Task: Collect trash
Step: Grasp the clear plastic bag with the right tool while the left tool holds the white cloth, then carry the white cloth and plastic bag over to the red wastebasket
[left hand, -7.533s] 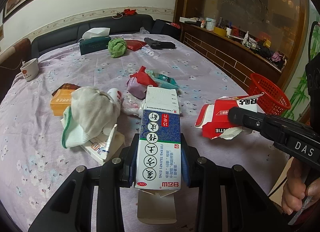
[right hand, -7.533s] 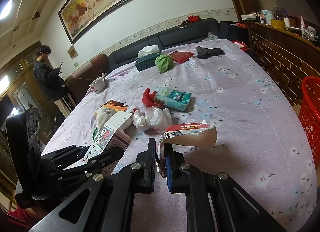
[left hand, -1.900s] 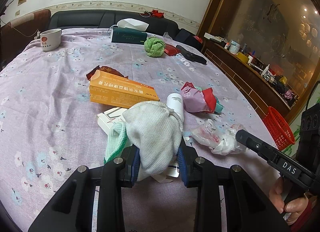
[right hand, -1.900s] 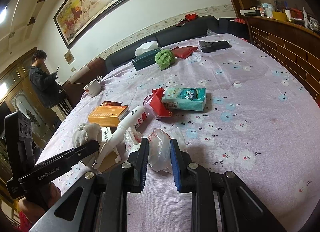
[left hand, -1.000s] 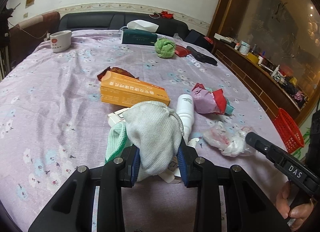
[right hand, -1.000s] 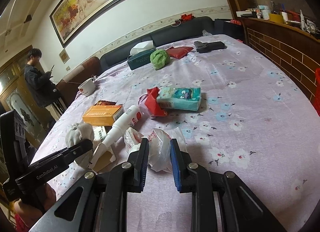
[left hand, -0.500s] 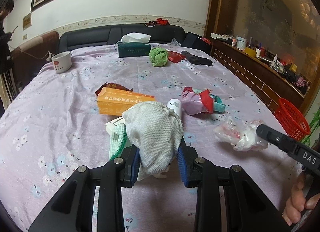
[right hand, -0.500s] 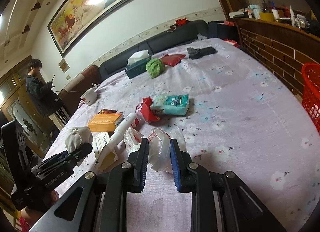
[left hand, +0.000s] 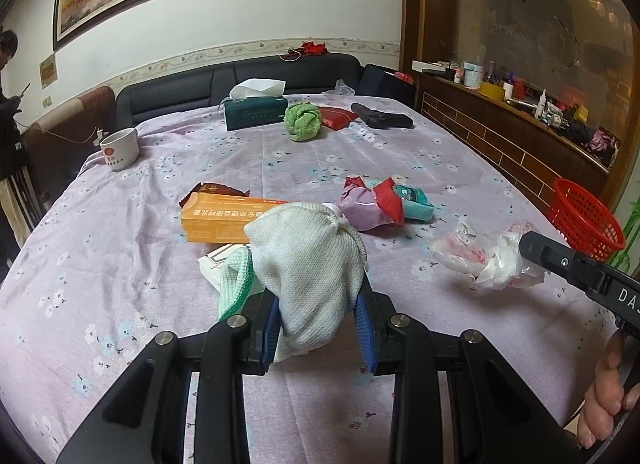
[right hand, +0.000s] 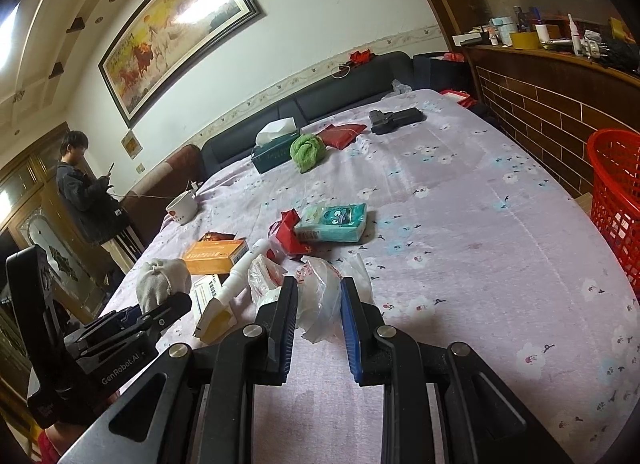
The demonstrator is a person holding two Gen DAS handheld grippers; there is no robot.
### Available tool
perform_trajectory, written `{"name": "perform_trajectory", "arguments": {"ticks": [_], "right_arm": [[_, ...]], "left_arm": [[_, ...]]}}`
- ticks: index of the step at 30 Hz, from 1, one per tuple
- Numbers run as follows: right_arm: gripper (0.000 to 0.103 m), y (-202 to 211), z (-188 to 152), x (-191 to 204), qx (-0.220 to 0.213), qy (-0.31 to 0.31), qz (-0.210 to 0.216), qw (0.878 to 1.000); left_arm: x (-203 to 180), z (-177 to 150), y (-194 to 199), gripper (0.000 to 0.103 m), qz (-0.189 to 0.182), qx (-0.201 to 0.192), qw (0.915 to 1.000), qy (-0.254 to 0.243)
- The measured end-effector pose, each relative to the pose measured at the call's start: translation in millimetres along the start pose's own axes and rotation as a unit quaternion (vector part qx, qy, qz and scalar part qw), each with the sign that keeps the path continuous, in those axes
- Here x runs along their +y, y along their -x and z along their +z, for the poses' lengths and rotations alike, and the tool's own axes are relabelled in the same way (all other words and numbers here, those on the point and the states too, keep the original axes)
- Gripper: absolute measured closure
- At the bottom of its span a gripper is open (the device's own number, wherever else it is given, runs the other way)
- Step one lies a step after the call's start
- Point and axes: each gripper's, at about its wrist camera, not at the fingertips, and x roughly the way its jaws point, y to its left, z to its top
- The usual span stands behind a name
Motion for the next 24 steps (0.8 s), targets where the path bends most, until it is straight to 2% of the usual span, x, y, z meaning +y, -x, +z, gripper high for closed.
{"name": "perform_trajectory", "arguments": {"ticks": [24], "right_arm": [[0.079, 15.7, 0.7, -30.9, -0.013, -0.036, -0.009, 0.999]], "left_arm": [[-39.2, 2.6, -10.8, 0.072, -0.019, 0.016, 0.9991, -0.035]]}}
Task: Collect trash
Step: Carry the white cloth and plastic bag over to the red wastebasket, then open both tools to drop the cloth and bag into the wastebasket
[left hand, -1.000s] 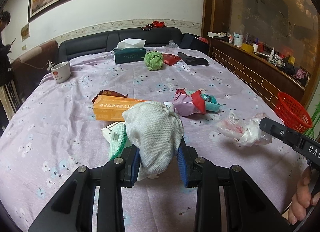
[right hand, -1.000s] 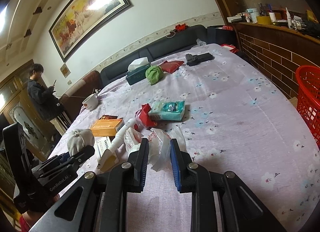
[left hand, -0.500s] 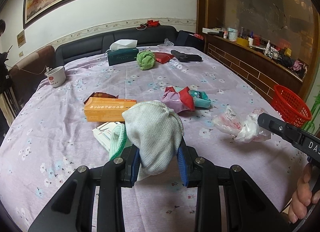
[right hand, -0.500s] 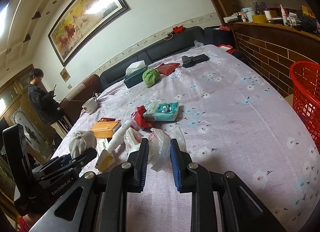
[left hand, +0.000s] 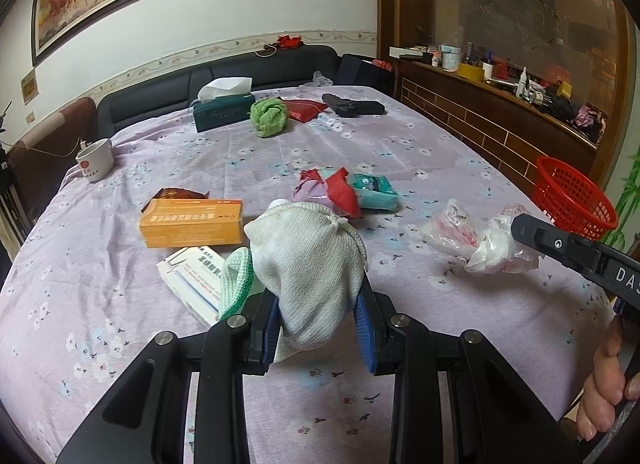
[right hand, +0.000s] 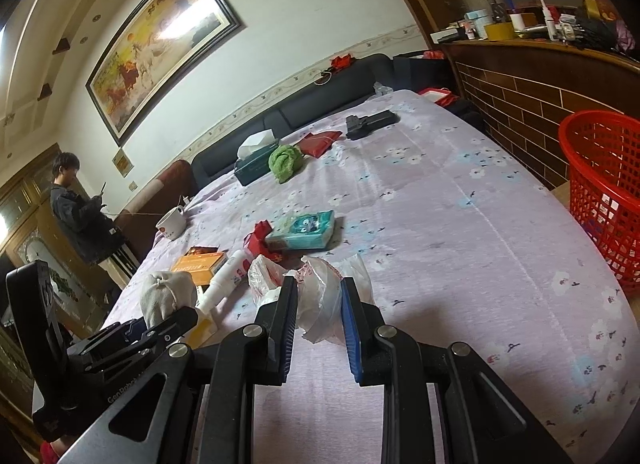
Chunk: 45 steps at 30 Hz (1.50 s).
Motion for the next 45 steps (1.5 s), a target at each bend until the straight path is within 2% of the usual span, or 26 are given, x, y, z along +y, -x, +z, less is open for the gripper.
{"name": "perform_trajectory", "arguments": {"ticks": [8, 16, 21, 27, 32, 40, 45], "right_arm": [[0.079, 8.6, 4.6, -17.3, -0.01, -0.019, -0.01, 1.0], [0.079, 29.9, 16.3, -46.9, -0.038, -0.047, -0.031, 0.998], [0.079, 52.4, 26.0, -72.9, -0.065, -0.069, -0.055, 0.994], [0.078, 93.2, 41.8, -118.3, -0.113, -0.106, -0.099, 0.983], [0.078, 129.7, 60.6, -159.1, -0.148, -0.129, -0.144, 0.97], [0.077, 153.4, 93.3, -209.0, -0.166, -0.152, -0.188, 0.956], [0.077, 146.2, 108.4, -233.6, -0.16, -0.164, -0.199, 0.953]], "left_arm": [[-19.9, 6.1, -5.7, 0.072, -0.024, 0.007, 0.9996, -0.014], [-49.9, 14.5, -12.6, 0.072, -0.055, 0.015, 0.9976, -0.039], [-76.2, 24.9, -18.0, 0.072, -0.095, 0.026, 0.9937, -0.053], [-123.3, 45.1, -22.5, 0.072, -0.155, 0.036, 0.9837, -0.083], [-172.1, 69.8, -30.2, 0.072, -0.215, 0.051, 0.9702, -0.098], [-259.0, 107.8, -47.7, 0.072, -0.28, 0.062, 0.9516, -0.111], [-309.9, 126.3, -75.1, 0.071, -0.299, 0.074, 0.9453, -0.108]]}}
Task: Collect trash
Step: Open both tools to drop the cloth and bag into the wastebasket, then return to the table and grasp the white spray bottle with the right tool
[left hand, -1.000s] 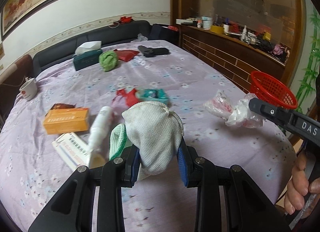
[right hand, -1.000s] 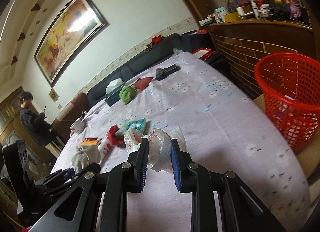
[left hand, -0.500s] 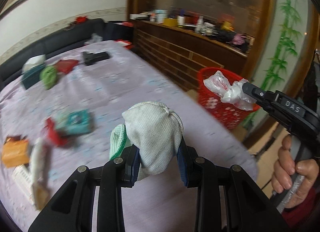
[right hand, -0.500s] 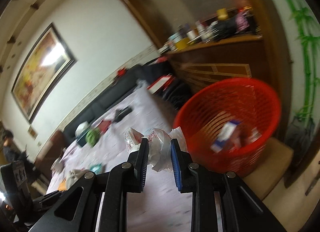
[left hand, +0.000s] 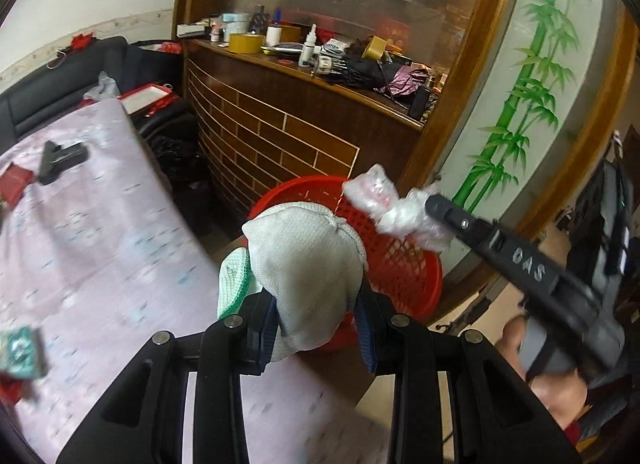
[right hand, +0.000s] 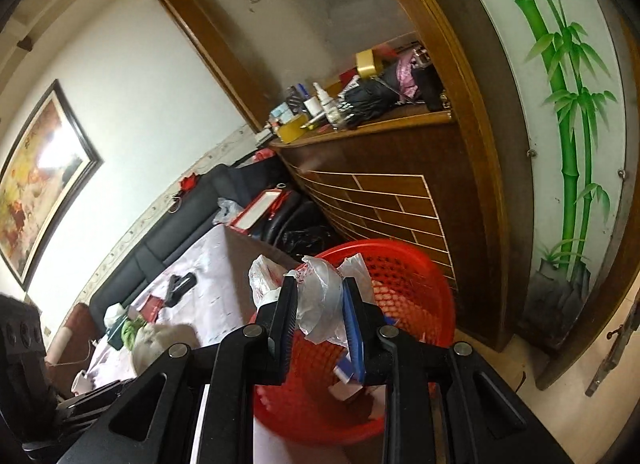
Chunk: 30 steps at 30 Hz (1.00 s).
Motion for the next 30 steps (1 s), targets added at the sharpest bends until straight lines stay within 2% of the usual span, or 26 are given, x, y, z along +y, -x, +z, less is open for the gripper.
{"name": "perform_trajectory", "arguments": {"ticks": [1, 4, 8, 12, 16, 21, 25, 27, 30], "right_arm": [[0.077, -4.1, 3.0, -2.6, 0.001, -0.002, -0.002, 1.0], [0.063, -16.1, 11.1, -10.9, 0.015, -0.005, -0.01, 1.0], [0.052, -15.0, 14.0, -18.3, 0.02, -0.007, -0.009, 1.0], [0.051, -7.0, 8.2, -17.2, 0.022, -0.009, -0.009, 1.0], [0.051, 6.6, -3.4, 0.7, 0.015, 0.011, -0.011, 1.0], [0.051, 11.4, -28.5, 32.4, 0.03, 0.02, 0.02, 0.999], [0.051, 0.5, -53.8, 63.6, 0.067, 0.047, 0.036, 0.996], [0.051, -4.6, -68.5, 82.6, 0.088, 0.063, 0.058, 0.992], [0.051, -12.2, -93.1, 115.2, 0.128, 0.107, 0.087, 0.982]], "left_arm": [[-1.0, 3.8, -7.2, 0.067, -0.003, 0.003, 1.0, 0.002], [-2.4, 10.6, -28.0, 0.051, -0.002, 0.013, 0.9998, 0.013], [-0.2, 6.2, -28.6, 0.048, -0.001, 0.012, 0.9998, 0.013], [2.2, -4.3, -13.2, 0.043, 0.006, 0.004, 0.9999, 0.013], [10.7, -22.9, 12.6, 0.042, 0.024, -0.012, 0.9996, 0.009], [36.8, -56.7, 49.6, 0.041, 0.055, -0.021, 0.9981, 0.018], [65.9, -81.8, 78.6, 0.041, 0.073, -0.018, 0.9967, 0.032], [81.9, -95.3, 97.2, 0.041, 0.087, -0.023, 0.9952, 0.041], [101.4, -111.9, 120.7, 0.041, 0.109, -0.029, 0.9924, 0.049]]}}
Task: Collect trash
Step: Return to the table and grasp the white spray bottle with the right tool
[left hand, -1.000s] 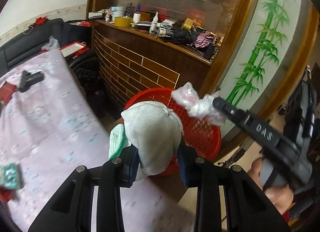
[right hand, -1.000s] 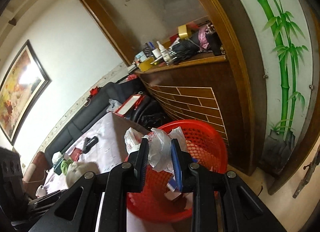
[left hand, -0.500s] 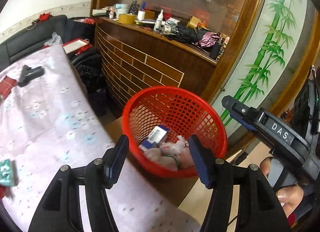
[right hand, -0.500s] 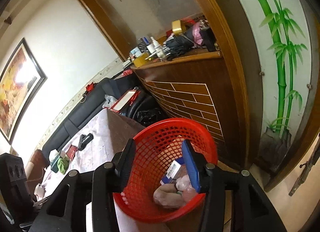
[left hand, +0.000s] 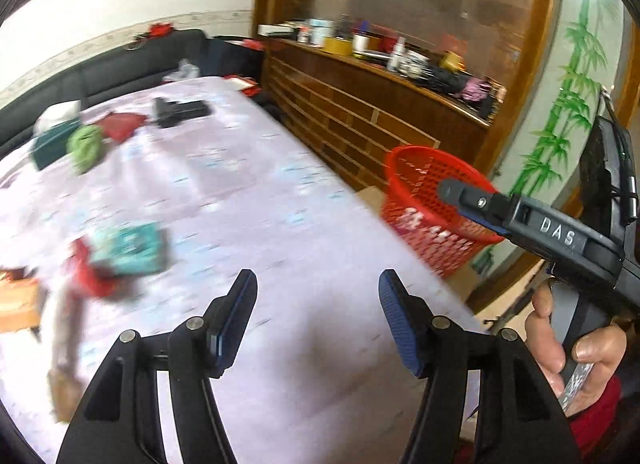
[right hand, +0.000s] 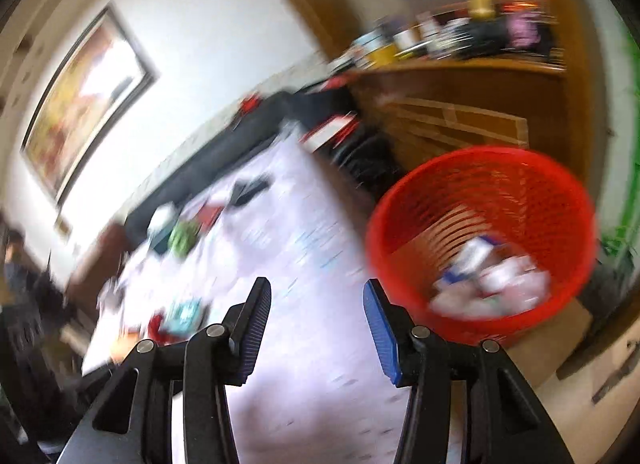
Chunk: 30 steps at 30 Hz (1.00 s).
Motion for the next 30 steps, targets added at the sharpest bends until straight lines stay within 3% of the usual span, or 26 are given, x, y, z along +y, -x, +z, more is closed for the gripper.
{"name": "perform_trajectory", "arguments": {"ticks": [8, 11, 16, 21, 26, 30], "right_arm": [[0.051, -52.0, -46.2, 87.6, 0.095, 0.094, 0.031, 0.99], [0.051, -68.5, -63.3, 120.7, 0.13, 0.127, 0.05, 0.982], [0.051, -92.9, -78.1, 172.7, 0.172, 0.152, 0.075, 0.97], [0.051, -128.4, -86.4, 225.3, 0.209, 0.143, 0.089, 0.963], [0.051, -177.0, -86.9, 247.6, 0.254, 0.083, 0.088, 0.96], [0.051, -199.9, -92.5, 267.2, 0.268, 0.087, 0.067, 0.957]], "left_arm": [[93.0, -52.2, 59.6, 0.041, 0.034, -0.015, 0.9952, 0.09], [128.5, -75.5, 80.7, 0.041, 0.058, -0.025, 0.9887, 0.136], [184.7, -103.3, 96.7, 0.041, 0.138, -0.025, 0.9697, 0.2], [218.0, -118.1, 102.7, 0.041, 0.144, -0.025, 0.9571, 0.25], [232.6, -129.7, 110.8, 0.041, 0.145, -0.032, 0.9537, 0.261], [241.1, -135.4, 115.8, 0.041, 0.149, -0.036, 0.9519, 0.265]]}}
